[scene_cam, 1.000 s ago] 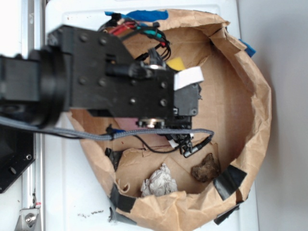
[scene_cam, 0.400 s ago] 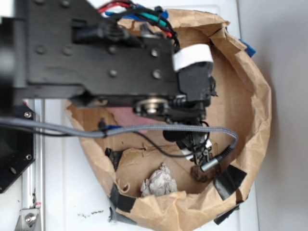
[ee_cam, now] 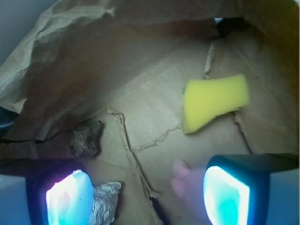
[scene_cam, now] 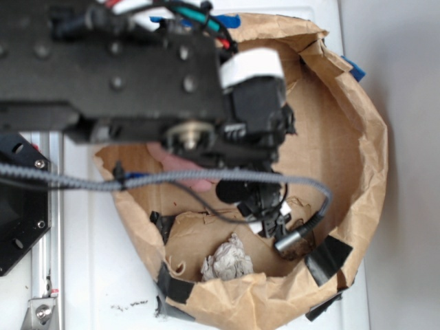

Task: Grab the rock.

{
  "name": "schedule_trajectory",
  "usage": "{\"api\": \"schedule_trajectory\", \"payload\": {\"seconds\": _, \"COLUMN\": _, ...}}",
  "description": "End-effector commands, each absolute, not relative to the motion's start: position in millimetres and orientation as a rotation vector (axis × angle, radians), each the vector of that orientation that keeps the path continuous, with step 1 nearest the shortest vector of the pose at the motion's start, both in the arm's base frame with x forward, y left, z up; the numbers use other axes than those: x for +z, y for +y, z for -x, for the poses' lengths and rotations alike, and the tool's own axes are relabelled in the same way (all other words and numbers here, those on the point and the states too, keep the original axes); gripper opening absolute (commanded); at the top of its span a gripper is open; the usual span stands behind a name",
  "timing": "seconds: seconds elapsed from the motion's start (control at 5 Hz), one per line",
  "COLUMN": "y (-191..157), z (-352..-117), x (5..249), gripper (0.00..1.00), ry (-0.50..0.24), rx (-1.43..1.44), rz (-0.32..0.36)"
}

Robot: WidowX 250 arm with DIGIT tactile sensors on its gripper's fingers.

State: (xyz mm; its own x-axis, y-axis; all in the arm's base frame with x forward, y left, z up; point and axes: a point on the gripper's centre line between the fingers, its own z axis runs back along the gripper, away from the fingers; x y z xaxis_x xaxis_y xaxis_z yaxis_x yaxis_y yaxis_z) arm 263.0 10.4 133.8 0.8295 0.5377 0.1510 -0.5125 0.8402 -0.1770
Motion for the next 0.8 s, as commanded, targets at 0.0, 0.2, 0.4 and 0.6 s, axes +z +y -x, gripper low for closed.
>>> {"api": "schedule_trajectory", "payload": {"seconds": 0.0, "y": 20, "z": -261, "x": 159, "gripper": 1.0, "ry": -0.251, "rx": 0.547, "rz": 0.144}}
{"api": "schedule_trajectory", "payload": {"seconds": 0.2, "y": 11, "z": -260, "x": 150, "gripper": 1.0, "ry": -0.312, "rx": 0.548, "rz": 0.16}}
{"api": "schedule_trajectory", "payload": {"seconds": 0.4, "y": 0, "z": -261, "x": 136, "gripper": 1.0, "ry": -0.359, "rx": 0.532, "rz": 0.169}}
{"api": "schedule_trajectory", "payload": {"seconds": 0.6, "y": -1, "z": -268, "x": 121, "gripper": 1.0, "ry": -0.318, "rx": 0.525, "rz": 0.145}}
